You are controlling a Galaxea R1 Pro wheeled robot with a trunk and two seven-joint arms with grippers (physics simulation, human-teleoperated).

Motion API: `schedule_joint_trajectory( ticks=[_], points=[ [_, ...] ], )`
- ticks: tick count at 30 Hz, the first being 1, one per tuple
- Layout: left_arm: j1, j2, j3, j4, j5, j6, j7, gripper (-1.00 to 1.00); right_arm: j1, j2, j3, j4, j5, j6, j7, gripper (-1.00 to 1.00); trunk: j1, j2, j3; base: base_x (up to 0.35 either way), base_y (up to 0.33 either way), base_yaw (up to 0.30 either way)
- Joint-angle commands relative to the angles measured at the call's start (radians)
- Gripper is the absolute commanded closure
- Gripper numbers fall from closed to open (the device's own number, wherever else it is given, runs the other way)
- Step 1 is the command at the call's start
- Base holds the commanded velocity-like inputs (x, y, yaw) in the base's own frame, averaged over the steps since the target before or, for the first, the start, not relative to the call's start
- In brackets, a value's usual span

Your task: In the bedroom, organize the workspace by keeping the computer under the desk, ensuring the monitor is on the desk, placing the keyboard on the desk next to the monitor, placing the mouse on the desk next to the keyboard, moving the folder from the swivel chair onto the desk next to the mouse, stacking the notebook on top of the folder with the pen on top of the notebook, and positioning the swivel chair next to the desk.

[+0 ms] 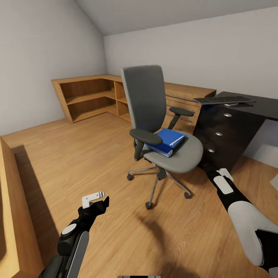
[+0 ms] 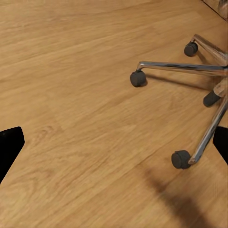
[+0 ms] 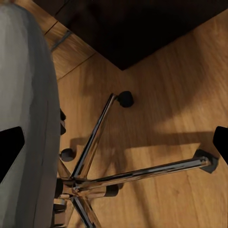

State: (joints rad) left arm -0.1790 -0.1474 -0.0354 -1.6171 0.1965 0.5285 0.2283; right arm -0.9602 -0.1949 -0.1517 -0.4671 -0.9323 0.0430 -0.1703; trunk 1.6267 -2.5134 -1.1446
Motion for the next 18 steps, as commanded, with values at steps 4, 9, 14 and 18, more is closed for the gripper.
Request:
schedule_joint_trajectory(
  ticks=[4,9,14,18],
  points=[
    [0.000,0.001,-0.001,-0.001,0.011,0.003,0.008,-1.00,0.000,0.000,-0.002,-0.002,-0.006,0.005,-0.005,-1.00,0.000,0.000,0.003,0.000,0.000,0.000],
    [-0.001,0.003,-0.001,-0.001,0.011,0.003,0.007,-1.00,0.000,0.001,-0.002,-0.001,-0.006,0.005,-0.005,-1.00,0.000,0.000,0.005,0.000,0.000,0.000],
    [-0.001,0.003,0.000,-0.001,0.011,0.002,0.007,-1.00,0.000,0.000,-0.002,-0.001,-0.006,0.005,-0.005,-1.00,0.000,0.000,0.006,0.014,0.000,0.000],
    [-0.001,0.003,-0.001,-0.001,0.011,0.001,0.006,-1.00,0.000,0.000,-0.002,-0.001,-0.006,0.005,-0.005,-1.00,0.000,0.000,0.006,0.121,0.000,0.000]
  ],
)
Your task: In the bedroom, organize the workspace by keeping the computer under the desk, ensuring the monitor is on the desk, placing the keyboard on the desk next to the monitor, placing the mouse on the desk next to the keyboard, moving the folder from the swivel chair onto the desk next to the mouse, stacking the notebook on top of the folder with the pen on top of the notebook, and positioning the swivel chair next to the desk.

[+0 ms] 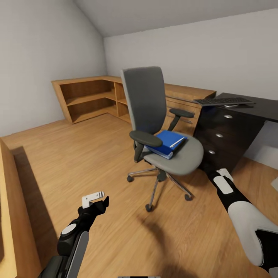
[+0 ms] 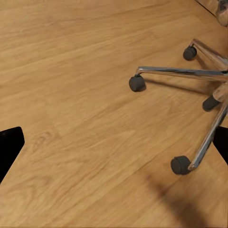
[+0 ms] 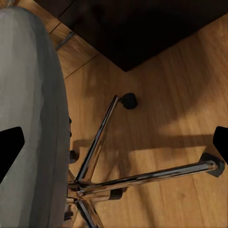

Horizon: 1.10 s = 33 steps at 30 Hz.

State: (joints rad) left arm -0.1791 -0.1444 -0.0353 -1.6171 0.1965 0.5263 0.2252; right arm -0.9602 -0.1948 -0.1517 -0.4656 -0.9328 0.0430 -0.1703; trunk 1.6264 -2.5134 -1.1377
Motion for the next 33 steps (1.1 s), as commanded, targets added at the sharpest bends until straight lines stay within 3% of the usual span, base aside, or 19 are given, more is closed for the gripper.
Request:
schedule_joint_trajectory(
  ticks=[1,11,24,33],
  points=[
    [0.000,0.000,-0.001,-0.001,0.011,0.003,0.009,-1.00,0.000,0.000,-0.002,-0.002,-0.006,0.005,-0.005,-1.00,0.000,0.000,-0.001,0.200,0.000,0.000],
    [0.000,0.000,-0.002,-0.001,0.011,0.004,0.008,-1.00,0.000,0.001,-0.002,-0.002,-0.005,0.005,-0.005,-1.00,0.000,0.000,-0.001,0.264,0.000,0.000],
    [0.000,0.000,-0.012,0.001,0.009,0.005,0.008,-1.00,0.000,0.008,-0.001,0.001,-0.006,0.004,-0.004,-1.00,0.000,0.000,-0.001,0.054,0.028,0.005],
    [0.000,0.000,-0.028,0.003,0.008,0.003,0.009,-1.00,0.000,0.009,0.000,0.001,-0.005,0.003,-0.003,-1.00,0.000,0.000,0.007,0.001,0.001,0.181]
  ],
)
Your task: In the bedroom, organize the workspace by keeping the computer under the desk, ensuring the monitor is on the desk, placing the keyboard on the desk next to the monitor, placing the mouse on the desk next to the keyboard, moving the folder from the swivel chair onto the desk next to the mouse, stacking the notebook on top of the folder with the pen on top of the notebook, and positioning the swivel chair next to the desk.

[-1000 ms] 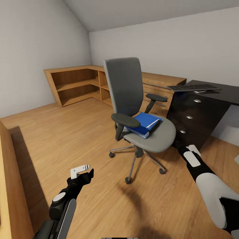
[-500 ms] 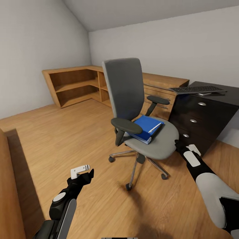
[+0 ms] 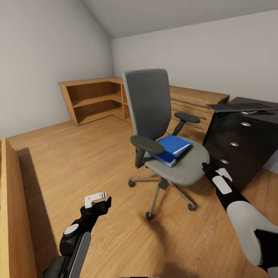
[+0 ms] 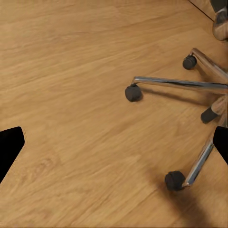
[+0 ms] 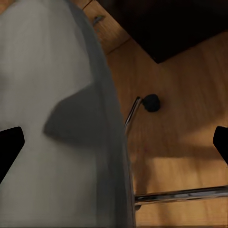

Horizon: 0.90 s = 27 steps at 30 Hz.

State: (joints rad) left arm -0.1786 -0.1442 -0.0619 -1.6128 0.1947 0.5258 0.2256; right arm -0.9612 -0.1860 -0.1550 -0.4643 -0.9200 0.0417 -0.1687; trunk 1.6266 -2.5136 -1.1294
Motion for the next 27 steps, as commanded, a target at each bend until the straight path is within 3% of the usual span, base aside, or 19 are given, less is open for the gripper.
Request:
schedule_joint_trajectory(
  ticks=[1,5,19,27],
  points=[
    [-0.001,0.000,-0.010,0.000,0.007,0.003,0.009,-1.00,0.001,0.000,0.003,0.000,-0.017,0.004,-0.005,-1.00,0.000,0.000,0.000,0.000,0.000,0.207],
    [-0.001,0.000,-0.025,0.002,-0.021,0.003,0.009,-1.00,0.001,0.000,0.003,-0.002,-0.017,0.004,-0.005,-1.00,0.000,0.000,0.004,0.000,0.000,0.207],
    [-0.001,0.000,-0.027,0.005,-0.024,0.004,0.009,-1.00,0.001,0.000,0.003,-0.002,-0.017,0.004,-0.005,-1.00,0.000,0.000,0.017,-0.007,0.000,0.207],
    [-0.001,0.000,-0.027,0.005,-0.024,0.006,0.009,-1.00,0.001,-0.001,0.002,-0.002,-0.017,0.004,-0.005,-1.00,0.000,0.000,0.018,-0.213,0.000,0.039]
  ],
)
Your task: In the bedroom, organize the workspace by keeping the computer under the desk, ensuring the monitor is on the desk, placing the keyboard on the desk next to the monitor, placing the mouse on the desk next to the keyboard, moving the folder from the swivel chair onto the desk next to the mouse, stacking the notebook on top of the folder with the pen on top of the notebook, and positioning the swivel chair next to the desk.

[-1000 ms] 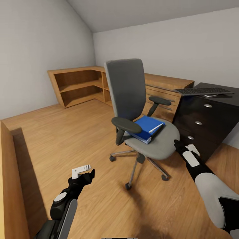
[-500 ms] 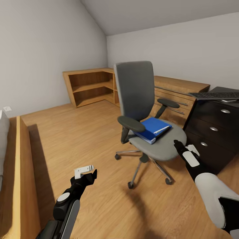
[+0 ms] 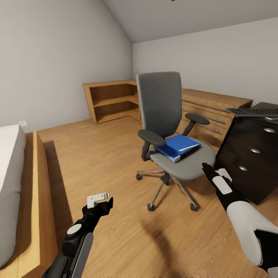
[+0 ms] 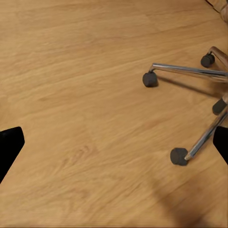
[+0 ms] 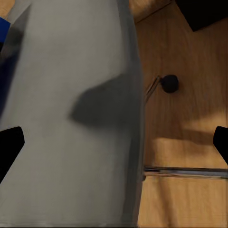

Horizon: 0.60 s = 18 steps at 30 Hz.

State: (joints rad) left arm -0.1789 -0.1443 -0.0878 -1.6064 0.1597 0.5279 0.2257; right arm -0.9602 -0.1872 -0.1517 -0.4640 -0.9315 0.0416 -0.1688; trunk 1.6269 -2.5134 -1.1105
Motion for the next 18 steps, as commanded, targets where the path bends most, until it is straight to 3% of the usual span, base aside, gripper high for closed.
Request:
schedule_joint_trajectory(
  ticks=[1,6,18],
  points=[
    [-0.001,0.000,-0.001,-0.001,0.011,0.004,0.009,-1.00,0.000,0.000,-0.001,-0.002,-0.006,0.004,-0.005,-1.00,0.000,0.000,-0.001,-0.047,0.000,0.001],
    [-0.001,0.000,-0.001,-0.001,0.011,0.006,0.008,-1.00,0.000,0.001,0.000,-0.001,-0.006,0.004,-0.004,-1.00,0.000,0.000,-0.001,-0.205,0.000,0.000],
    [-0.001,0.000,-0.001,-0.001,0.011,0.006,0.008,-1.00,0.000,0.003,0.000,0.003,-0.006,0.003,-0.002,-1.00,0.000,0.000,-0.001,-0.316,0.000,0.000]
  ],
)
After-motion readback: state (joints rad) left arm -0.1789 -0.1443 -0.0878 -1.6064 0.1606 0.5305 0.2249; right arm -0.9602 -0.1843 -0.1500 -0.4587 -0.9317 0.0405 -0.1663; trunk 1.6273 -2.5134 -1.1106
